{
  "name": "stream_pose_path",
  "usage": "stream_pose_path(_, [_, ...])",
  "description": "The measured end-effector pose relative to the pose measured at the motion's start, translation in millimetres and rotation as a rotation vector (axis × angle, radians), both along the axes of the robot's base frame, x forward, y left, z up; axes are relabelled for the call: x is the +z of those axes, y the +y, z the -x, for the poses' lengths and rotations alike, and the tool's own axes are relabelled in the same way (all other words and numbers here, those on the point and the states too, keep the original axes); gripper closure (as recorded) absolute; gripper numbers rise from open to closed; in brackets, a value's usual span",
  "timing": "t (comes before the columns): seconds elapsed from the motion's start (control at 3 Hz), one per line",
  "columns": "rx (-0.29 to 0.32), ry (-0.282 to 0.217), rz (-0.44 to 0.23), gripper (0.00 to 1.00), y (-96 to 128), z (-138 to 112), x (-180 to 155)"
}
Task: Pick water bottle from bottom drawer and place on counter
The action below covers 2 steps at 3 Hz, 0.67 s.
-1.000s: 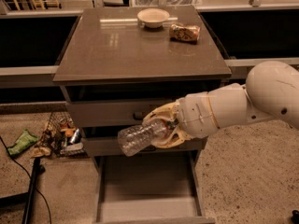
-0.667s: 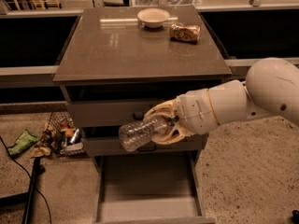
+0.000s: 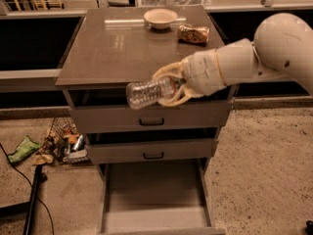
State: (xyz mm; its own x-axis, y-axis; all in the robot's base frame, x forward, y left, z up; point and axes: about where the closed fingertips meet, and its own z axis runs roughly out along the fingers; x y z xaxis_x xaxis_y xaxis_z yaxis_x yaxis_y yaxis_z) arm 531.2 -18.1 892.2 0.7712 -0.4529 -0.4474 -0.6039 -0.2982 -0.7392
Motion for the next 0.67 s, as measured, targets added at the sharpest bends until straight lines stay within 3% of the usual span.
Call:
stream_pose_path(0.33, [-0.042,-0.017,-0.019,1.0,5.7,-43.7,22.5])
stream_pose_path(0.67, [-0.046,-0.017,-0.016,1.0,6.0,-46.4,23.2])
